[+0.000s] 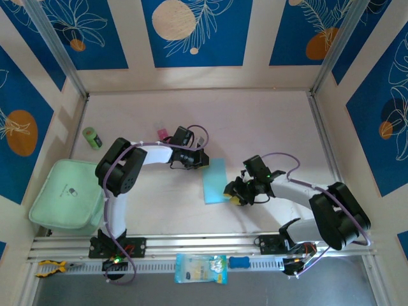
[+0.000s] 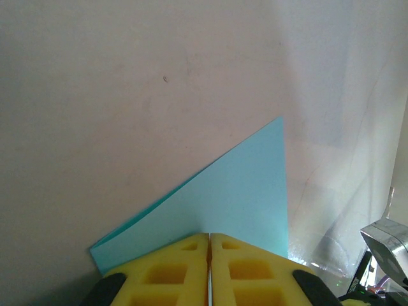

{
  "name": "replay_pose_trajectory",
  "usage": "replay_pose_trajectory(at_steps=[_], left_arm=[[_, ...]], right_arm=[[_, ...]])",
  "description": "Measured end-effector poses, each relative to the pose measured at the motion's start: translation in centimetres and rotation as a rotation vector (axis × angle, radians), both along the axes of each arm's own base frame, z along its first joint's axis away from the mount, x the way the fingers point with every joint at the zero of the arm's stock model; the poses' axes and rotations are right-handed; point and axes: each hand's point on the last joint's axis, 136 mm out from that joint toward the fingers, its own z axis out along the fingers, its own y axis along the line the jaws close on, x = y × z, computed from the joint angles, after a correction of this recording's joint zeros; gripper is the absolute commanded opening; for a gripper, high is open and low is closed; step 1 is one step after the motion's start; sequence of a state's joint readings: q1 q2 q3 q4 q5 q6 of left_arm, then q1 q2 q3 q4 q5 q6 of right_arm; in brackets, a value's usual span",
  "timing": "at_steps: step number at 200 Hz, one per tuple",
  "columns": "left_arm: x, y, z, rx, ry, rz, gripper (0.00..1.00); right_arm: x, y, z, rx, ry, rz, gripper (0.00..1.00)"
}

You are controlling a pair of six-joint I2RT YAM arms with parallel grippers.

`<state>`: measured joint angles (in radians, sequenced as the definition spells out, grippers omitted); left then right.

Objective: Fold a paper plane with a square sheet of paper (pick it up from the middle)
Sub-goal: Fold the triangle a second time at the center of the table.

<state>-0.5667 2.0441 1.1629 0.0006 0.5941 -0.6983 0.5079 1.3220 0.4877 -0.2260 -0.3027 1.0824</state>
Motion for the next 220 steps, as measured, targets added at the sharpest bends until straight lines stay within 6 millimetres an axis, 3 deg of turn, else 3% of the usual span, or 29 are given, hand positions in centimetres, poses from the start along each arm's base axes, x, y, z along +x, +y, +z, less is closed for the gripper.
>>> replay_pose_trajectory(at_steps=[119, 220], left_arm=[[0.0, 0.0, 0.0, -0.001, 0.001, 0.002, 0.1], [0.0, 0.0, 0.0, -0.002, 0.001, 0.002, 0.1]], right_arm=[[-0.3, 0.0, -0.6, -0.003, 0.032, 0.004, 0.37], [1.0, 0.9, 0.1, 0.034, -0.025, 0.005, 0.37]])
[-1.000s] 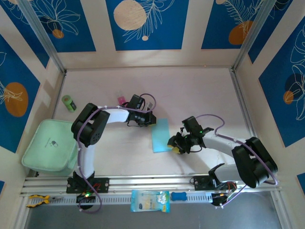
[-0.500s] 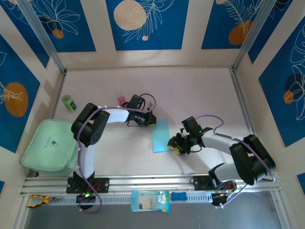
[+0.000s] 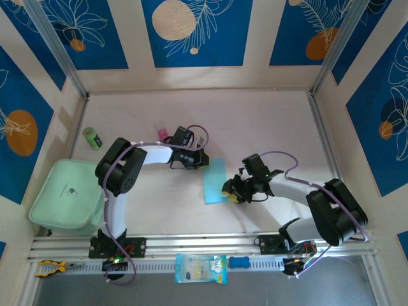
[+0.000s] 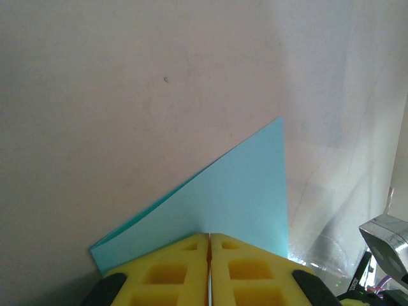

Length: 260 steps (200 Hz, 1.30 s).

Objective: Fold a paper plane with a square sheet of paper (pick it up from the middle)
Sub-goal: Fold the triangle a second time at the center of the table.

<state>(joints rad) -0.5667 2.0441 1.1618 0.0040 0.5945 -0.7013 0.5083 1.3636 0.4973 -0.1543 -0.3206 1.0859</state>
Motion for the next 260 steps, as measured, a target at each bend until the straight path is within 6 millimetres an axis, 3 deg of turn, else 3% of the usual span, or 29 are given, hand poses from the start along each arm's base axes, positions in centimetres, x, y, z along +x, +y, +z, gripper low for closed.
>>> replay_pose_trajectory(at_steps=[112, 260], left_arm=[[0.0, 0.0, 0.0, -0.001, -0.001, 0.001, 0.1], [0.0, 0.0, 0.0, -0.004, 0.0, 0.0, 0.1]], right_arm=[[-1.2, -1.1, -0.8, -0.061, 0.055, -0.008, 0.38], [-0.3, 0.3, -0.5, -0.017, 0.026, 0.014, 0.38]])
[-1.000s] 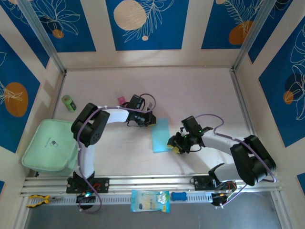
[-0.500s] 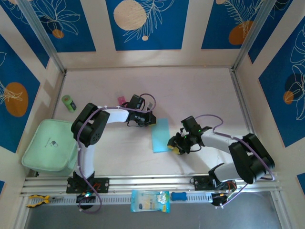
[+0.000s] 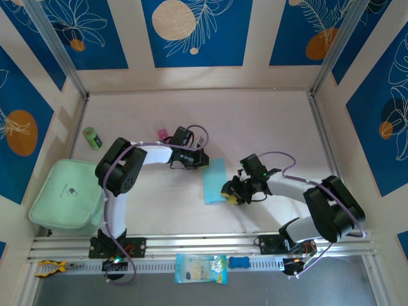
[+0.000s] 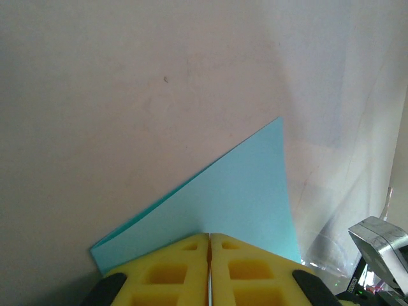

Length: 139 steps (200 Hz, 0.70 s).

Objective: Fold a paper plane with a square sheet of paper (pick it up from the middle)
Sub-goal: Fold the triangle a second time at the center of the table.

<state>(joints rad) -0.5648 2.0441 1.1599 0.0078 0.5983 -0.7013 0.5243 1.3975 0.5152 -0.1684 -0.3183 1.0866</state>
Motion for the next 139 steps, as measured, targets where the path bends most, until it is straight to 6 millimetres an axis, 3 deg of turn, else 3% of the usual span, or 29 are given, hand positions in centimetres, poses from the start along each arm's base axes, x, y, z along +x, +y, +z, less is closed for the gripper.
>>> replay_pose_trajectory(at_steps=[139], left_arm=[[0.0, 0.0, 0.0, 0.0, 0.0, 0.0, 0.1]], right_arm=[[0.2, 0.0, 1.4, 0.02, -0.042, -0.001, 0.38]])
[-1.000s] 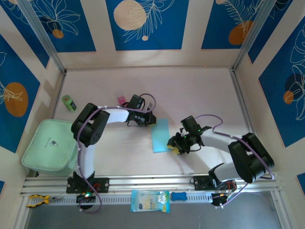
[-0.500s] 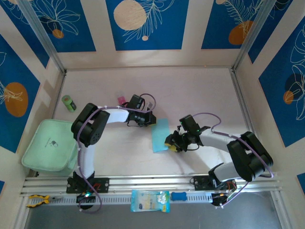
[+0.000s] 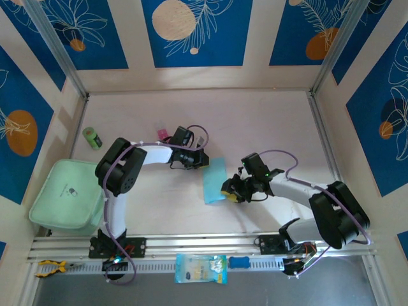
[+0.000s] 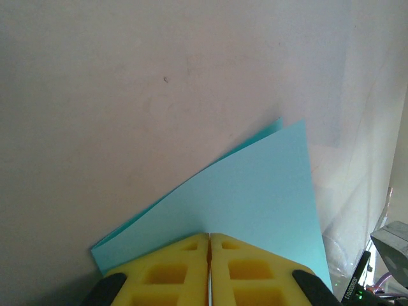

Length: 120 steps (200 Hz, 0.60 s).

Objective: Fold a paper plane with a square sheet of paper (pick it up from the middle)
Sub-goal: Fold the triangle a second time at the center of the table.

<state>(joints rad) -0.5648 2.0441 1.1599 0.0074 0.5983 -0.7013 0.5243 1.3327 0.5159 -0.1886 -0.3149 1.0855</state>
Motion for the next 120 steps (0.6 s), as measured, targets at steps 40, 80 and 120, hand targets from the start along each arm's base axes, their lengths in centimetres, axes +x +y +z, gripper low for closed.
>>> replay_pose_trajectory(at_steps=[40, 80, 120], left_arm=[[0.01, 0.0, 0.0, 0.0, 0.0, 0.0, 0.1], [0.0, 0.0, 0.0, 0.0, 0.0, 0.0, 0.1], [0.0, 0.0, 0.0, 0.0, 0.0, 0.0, 0.1]], right_arm=[[-0.06, 0.11, 0.41, 0.004, -0.008, 0.005, 0.37], [0.13, 0.35, 0.86, 0.006, -0.012, 0.009, 0.37], [-0.1, 0.32, 0.85, 0.0, -0.002, 0.014, 0.35]])
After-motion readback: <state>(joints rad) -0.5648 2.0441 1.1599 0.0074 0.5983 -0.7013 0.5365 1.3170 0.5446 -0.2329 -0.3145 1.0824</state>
